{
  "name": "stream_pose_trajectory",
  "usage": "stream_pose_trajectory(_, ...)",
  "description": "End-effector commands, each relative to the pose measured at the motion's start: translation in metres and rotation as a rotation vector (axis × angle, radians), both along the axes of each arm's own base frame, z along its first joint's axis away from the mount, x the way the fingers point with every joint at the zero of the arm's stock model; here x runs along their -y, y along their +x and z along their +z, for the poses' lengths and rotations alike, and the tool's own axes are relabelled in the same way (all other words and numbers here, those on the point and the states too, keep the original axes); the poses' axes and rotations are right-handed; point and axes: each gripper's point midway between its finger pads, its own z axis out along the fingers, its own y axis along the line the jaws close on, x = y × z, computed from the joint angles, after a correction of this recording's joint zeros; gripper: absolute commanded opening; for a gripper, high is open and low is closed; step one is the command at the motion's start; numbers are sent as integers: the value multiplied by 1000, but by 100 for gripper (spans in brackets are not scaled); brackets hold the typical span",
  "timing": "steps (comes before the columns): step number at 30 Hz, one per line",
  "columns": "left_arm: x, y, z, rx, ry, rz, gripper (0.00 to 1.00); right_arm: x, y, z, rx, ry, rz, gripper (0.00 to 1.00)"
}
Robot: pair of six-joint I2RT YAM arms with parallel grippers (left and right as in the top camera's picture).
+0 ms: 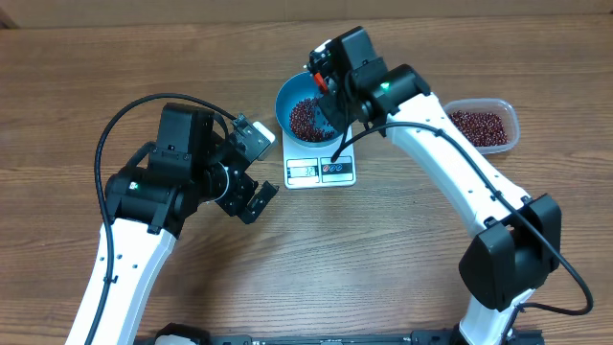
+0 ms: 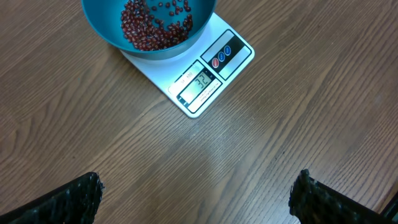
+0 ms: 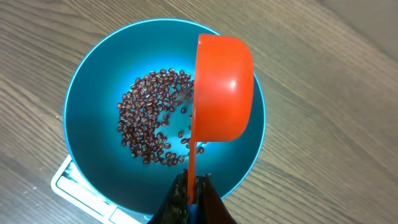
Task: Scoop item into bowl and weigh 150g on scale
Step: 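Tilt the red scoop over the blue bowl to pour beans, then carry the empty scoop right back to the bean tub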
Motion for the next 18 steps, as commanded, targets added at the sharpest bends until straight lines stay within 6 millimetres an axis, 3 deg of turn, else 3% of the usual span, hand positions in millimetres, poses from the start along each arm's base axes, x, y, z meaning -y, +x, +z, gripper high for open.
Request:
stream_pose_trajectory(1, 0, 5, 9, 23, -6, 5, 100, 3, 7, 32, 111, -34, -31, 4)
stream_pose_trajectory(13, 0, 5, 9, 23, -6, 5, 100, -7, 1, 39, 106, 9, -10, 4)
stream_pose_trajectory(18, 0, 5, 9, 23, -6, 5, 100, -2, -3, 58, 122, 72, -75, 4)
